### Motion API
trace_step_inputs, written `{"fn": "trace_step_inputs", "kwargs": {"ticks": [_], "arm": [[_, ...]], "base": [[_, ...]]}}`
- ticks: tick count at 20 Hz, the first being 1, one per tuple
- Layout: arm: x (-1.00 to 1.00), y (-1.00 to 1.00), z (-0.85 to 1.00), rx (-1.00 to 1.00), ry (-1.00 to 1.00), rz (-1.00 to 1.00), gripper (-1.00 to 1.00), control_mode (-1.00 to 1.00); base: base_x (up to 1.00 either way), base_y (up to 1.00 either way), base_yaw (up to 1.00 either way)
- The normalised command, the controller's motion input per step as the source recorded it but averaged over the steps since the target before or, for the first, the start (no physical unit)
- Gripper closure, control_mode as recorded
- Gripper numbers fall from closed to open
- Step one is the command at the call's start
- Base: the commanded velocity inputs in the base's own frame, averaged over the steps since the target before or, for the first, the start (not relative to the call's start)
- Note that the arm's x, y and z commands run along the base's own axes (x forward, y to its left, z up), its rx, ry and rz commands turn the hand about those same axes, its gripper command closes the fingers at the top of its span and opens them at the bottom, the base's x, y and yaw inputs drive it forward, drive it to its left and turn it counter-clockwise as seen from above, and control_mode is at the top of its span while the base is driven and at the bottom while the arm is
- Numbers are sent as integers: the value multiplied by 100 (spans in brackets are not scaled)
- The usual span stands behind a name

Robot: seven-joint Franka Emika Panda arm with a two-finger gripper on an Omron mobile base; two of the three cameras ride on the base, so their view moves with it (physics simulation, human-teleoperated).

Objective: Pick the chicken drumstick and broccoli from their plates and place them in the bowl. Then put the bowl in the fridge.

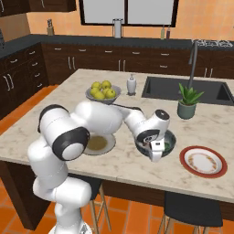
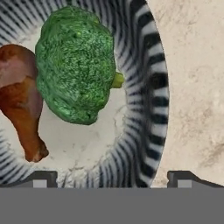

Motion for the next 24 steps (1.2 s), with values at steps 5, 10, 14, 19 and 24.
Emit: {"fn": "trace_step_inputs", "kwargs": {"ticks": [5, 10, 14, 19, 24], "arm": [[5, 1, -20, 3, 0, 0, 100, -100], [39, 29, -68, 0, 4, -3, 100, -100], [51, 34, -31, -1, 10, -11, 100, -100], [-36, 27, 46, -4, 5, -10, 100, -100], [-71, 53, 80, -7, 0, 3, 100, -100]], "base": [[0, 0, 0], [0, 0, 0], [0, 0, 0], [0, 0, 0], [0, 0, 0]]}}
